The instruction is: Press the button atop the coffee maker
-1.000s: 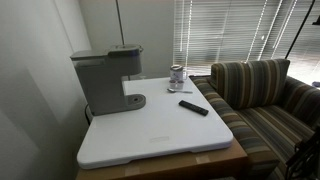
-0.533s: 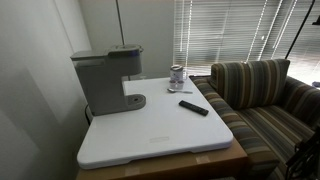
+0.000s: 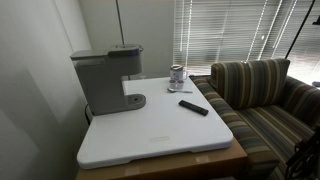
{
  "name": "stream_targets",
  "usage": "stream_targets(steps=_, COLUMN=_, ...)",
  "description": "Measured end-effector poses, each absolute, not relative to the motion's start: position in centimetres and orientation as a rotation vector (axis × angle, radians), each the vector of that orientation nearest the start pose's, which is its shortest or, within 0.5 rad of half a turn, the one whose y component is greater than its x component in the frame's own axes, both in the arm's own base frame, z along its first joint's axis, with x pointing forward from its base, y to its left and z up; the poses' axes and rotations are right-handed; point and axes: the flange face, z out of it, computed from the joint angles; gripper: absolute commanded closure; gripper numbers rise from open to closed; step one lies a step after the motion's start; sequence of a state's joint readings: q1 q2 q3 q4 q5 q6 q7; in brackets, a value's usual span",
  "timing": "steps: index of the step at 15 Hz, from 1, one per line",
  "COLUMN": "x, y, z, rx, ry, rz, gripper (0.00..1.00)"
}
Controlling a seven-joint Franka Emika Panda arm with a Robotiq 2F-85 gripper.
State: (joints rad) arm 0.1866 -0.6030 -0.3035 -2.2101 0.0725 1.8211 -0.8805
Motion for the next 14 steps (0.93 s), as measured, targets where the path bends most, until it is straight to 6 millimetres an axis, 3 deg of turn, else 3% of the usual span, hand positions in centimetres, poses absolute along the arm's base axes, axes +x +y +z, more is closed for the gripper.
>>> stream_targets(steps=5, x=46.3, y=-1.0, z=60.6, rx=-2.755, ry=-1.386, rz=-0.418, gripper=0.0)
stream_targets(steps=7, x=48.4, y=0.1, z=59.8, rx=-2.746, ry=-1.435, rz=-0.386, gripper=0.0)
stream_targets(steps=14, x=49.3, y=0.4, z=60.1, rx=-2.762, ry=-1.447, rz=-0.409, gripper=0.0)
